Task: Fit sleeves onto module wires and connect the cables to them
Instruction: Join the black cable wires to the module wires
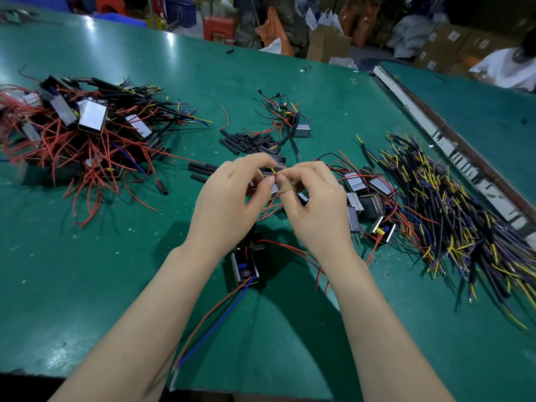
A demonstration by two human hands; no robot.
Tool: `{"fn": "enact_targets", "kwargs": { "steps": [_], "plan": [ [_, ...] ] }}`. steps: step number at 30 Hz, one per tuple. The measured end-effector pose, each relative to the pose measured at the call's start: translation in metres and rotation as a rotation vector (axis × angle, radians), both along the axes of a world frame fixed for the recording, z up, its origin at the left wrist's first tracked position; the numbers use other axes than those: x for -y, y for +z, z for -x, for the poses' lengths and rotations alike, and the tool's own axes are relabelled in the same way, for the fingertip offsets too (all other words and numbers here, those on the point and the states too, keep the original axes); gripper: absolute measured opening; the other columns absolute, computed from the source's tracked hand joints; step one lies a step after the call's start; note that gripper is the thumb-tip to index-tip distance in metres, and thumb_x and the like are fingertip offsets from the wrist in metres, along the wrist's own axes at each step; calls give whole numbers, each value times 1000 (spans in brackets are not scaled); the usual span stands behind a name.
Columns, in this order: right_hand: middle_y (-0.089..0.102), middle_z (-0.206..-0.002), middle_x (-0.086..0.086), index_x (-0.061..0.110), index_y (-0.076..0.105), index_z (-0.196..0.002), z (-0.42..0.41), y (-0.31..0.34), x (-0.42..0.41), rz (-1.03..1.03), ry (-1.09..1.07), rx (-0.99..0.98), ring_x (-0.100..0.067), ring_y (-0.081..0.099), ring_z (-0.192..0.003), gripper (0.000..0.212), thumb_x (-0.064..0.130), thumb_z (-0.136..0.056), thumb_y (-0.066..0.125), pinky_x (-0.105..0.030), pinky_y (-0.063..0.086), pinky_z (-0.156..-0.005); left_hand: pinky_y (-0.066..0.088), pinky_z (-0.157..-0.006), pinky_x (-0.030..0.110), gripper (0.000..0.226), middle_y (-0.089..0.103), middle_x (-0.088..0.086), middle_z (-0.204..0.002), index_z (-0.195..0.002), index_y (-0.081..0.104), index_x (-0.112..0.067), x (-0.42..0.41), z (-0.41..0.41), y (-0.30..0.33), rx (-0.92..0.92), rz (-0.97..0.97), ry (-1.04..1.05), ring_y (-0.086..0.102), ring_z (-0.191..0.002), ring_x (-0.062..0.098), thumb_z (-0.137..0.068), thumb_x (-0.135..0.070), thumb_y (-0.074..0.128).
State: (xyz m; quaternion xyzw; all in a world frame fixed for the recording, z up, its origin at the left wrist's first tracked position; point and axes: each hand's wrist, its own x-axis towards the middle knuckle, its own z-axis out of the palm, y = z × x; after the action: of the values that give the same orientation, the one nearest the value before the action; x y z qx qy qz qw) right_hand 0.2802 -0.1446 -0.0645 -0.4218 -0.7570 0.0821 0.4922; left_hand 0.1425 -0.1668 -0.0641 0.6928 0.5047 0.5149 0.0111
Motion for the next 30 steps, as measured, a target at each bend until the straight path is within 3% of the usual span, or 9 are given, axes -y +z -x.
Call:
{"fn": "enact_targets", "kwargs": {
  "steps": [5,12,18,26,30],
  "plan": [
    [64,-94,-9,5,71,-92,-2,-1,-2,-61,-8,63,-30,61,-86,13,14,-90,62,-52,47,-70,44,-73,30,16,60,-4,-83,-100,69,-8,-2,0,-2,-8,3,13,53,-73,19,-90,-14,59],
    [67,-95,-4,12,74,-91,0,0,2,-189,-176,156,-28,63,-88,13,20,-91,63,-43,45,-70,39,-70,27,16,51,-6,-80,-93,67,-6,-2,0,-1,-50,60,10,47,-72,16,-92,-16,54],
    [67,-102,0,14,68,-107,-3,3,1,-98,-117,157,-25,60,-94,19,24,-93,60,-46,43,-76,33,-71,24,17,46,-7,-83,-96,63,-6,-3,-1,-1,-4,141,-21,43,-76,15,-96,-15,49],
    [62,-93,-10,3,67,-96,-6,5,-2,-93,77,141,-30,57,-85,14,13,-95,56,-50,46,-72,33,-75,28,17,47,-3,-84,-95,63,-8,-6,3,-2,-37,229,-60,46,-84,23,-98,-16,48],
    [60,-95,-10,1,65,-97,-8,5,-3,-42,91,163,-27,56,-86,18,14,-96,52,-50,47,-68,36,-78,37,20,56,7,-87,-94,64,-6,-9,6,-5,-98,221,-12,47,-85,31,-97,-20,50]
  ]
}}
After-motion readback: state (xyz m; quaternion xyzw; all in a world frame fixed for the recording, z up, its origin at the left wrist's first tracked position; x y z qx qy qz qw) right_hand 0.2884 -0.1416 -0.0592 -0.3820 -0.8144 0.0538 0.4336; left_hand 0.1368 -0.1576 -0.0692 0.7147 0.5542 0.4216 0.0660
